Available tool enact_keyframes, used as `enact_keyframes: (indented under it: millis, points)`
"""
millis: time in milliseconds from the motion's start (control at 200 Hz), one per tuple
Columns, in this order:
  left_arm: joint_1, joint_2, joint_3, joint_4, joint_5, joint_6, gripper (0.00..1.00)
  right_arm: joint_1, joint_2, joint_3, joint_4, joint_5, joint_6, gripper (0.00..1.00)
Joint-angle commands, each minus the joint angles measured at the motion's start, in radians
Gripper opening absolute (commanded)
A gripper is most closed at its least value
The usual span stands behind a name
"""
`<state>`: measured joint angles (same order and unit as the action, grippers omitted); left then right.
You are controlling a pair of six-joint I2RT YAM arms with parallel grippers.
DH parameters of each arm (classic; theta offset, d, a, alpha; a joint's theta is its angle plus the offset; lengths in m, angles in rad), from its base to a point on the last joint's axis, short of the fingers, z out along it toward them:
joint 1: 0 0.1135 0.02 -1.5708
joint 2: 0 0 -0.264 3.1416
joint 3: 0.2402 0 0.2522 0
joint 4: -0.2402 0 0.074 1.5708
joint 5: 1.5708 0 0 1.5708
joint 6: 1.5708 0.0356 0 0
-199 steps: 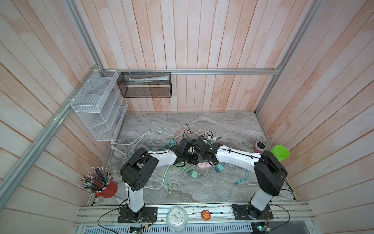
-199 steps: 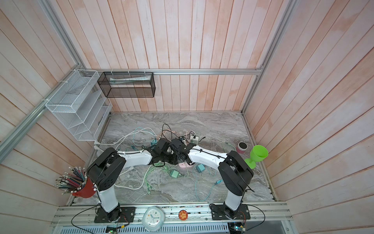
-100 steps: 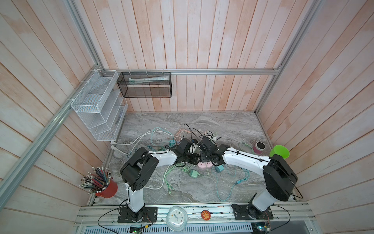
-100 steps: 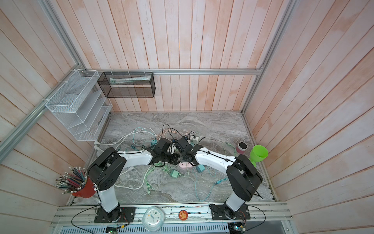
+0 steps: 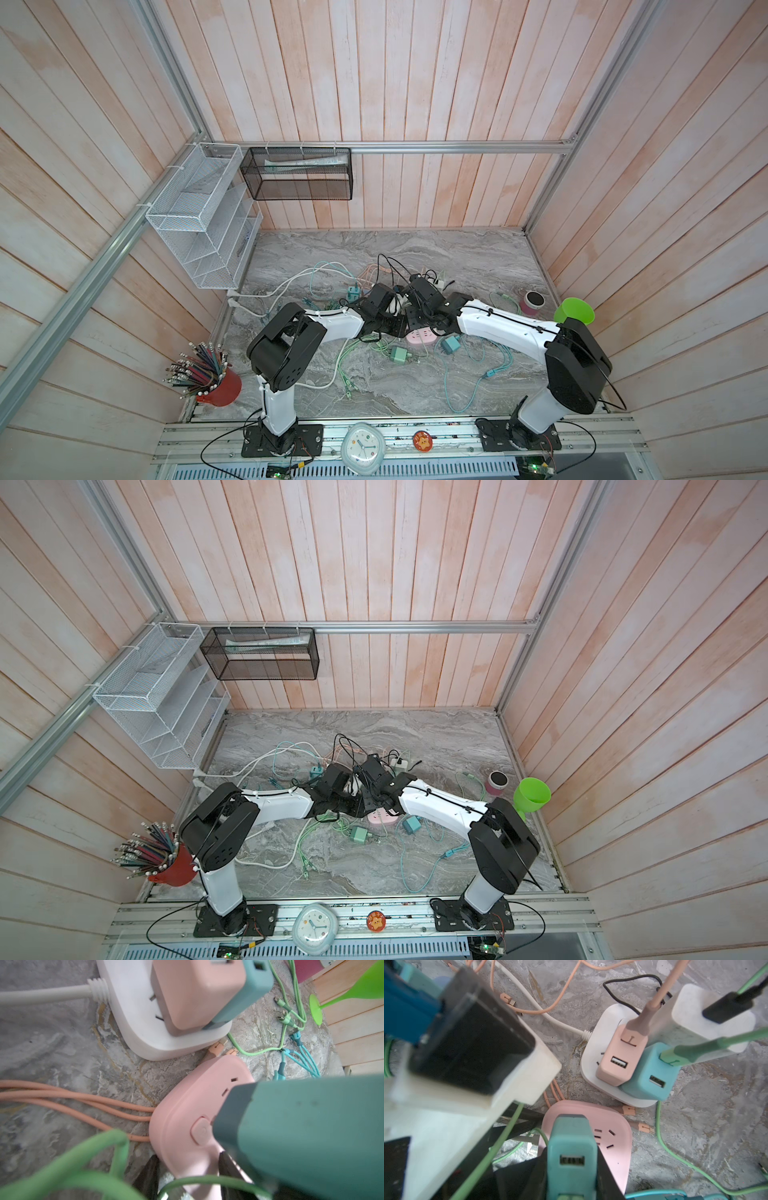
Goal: Pull the plug off the socket
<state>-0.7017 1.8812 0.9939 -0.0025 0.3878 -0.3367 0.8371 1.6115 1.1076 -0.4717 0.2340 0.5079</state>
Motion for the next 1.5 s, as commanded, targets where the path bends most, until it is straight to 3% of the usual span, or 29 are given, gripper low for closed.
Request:
enact_keyframes:
  millis: [0,490,915,1085,1230,1430,1495]
  points:
    - [-0.010,0.102,-0.084,-0.215,-0.178,0.050,0.47,0.007,-0.075,-0.039,-0.026,0.001,0.001,0.00]
    - [-0.007,-0.039,-0.135,-0.267,-0.193,0.043,0.47,-0.190,-0.381,-0.471,0.257,-0.318,0.032,0.00]
    - [-0.001,-0.140,-0.172,-0.324,-0.226,0.046,0.48,-0.291,-0.393,-0.551,0.270,-0.472,0.057,0.00]
    - [-0.009,-0.227,-0.142,-0.367,-0.219,0.041,0.63,-0.296,-0.400,-0.551,0.223,-0.452,0.059,0.00]
    - [-0.019,-0.320,-0.088,-0.411,-0.192,0.049,0.70,-0.303,-0.399,-0.560,0.216,-0.451,0.067,0.00]
    - [-0.032,-0.452,-0.046,-0.467,-0.180,0.057,0.82,-0.306,-0.393,-0.586,0.239,-0.510,0.082,0.00]
    - [-0.032,-0.495,-0.043,-0.474,-0.181,0.056,0.84,-0.306,-0.378,-0.594,0.244,-0.527,0.083,0.08]
